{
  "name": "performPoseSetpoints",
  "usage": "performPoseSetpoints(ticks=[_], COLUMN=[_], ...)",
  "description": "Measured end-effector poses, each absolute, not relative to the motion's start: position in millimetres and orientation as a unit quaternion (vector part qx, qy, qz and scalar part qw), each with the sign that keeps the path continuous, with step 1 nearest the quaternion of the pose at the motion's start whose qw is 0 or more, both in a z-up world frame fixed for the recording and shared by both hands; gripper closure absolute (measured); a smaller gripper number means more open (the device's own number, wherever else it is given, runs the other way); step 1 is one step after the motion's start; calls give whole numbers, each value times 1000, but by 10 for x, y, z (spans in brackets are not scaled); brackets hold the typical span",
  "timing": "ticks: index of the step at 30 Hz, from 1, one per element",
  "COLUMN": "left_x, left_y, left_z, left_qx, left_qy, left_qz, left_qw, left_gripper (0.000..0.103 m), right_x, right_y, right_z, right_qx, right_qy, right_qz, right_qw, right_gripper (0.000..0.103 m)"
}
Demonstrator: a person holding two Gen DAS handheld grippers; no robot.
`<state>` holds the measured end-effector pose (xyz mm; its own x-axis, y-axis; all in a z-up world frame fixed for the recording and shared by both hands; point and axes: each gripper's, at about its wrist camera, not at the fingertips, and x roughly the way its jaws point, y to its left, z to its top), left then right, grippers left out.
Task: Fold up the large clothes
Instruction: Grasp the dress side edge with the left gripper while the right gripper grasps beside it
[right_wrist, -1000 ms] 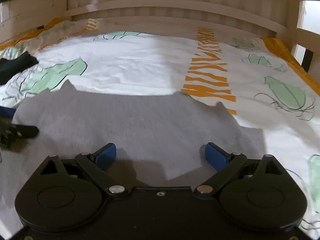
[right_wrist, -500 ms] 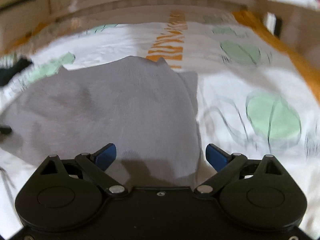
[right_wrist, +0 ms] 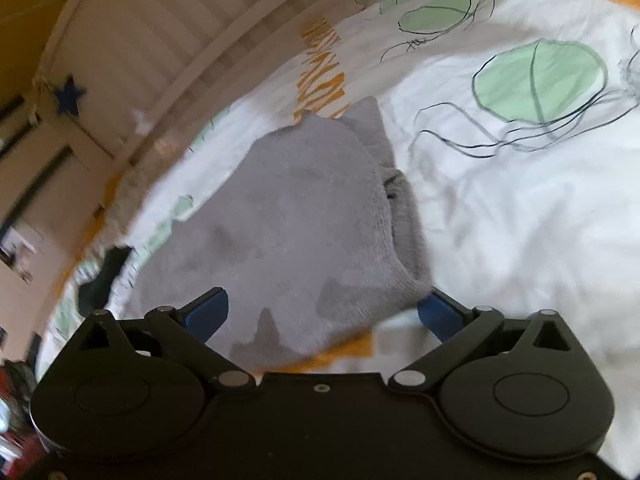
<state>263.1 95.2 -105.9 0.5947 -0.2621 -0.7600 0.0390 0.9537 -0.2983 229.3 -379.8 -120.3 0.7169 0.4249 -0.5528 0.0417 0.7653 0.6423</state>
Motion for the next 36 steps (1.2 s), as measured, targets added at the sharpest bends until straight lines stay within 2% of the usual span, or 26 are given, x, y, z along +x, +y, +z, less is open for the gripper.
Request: performPoseSetpoints(ticks=[8, 10, 12, 13, 14, 18, 21, 29, 36], left_x=[2943, 2941, 2904, 2892, 2888, 2832, 2742, 2209, 1636], left_y=[952, 978, 1010, 1030, 1045, 1101, 1205, 1307, 1428], left_z=[-1088, -1079, -1062, -1062, -1049, -908, -768, -554, -695], left_qx=[-147, -167, -183, -195, -203, -215, -239, -221, -198], left_qy=[423, 415, 409, 412, 415, 419, 411, 434, 470], left_qz=[-102, -106, -108, -117, -120, -126, -141, -180, -198], left_qw=[888, 888, 887, 882, 879, 873, 869, 855, 837], left_gripper=[1, 6, 75, 80, 84, 90, 90, 91, 89], right_x=[2570, 2600, 2616, 2634, 2652, 2553, 2423, 1858, 1217], right_y=[-3726, -3716, -3714, -3712, -3712, -3702, -3751, -3789, -3835], right_z=[-1319, -1323, -1326, -1348, -1389, -1305, -1163, -808, -807], right_qx=[354, 357, 354, 352, 351, 354, 372, 365, 346], right_qy=[330, 326, 332, 348, 371, 359, 345, 358, 433], right_qz=[140, 147, 142, 132, 115, 109, 112, 121, 117], right_qw=[864, 863, 863, 858, 852, 857, 854, 851, 824], right_gripper=[0, 2, 33, 76, 87, 88, 89, 89, 88])
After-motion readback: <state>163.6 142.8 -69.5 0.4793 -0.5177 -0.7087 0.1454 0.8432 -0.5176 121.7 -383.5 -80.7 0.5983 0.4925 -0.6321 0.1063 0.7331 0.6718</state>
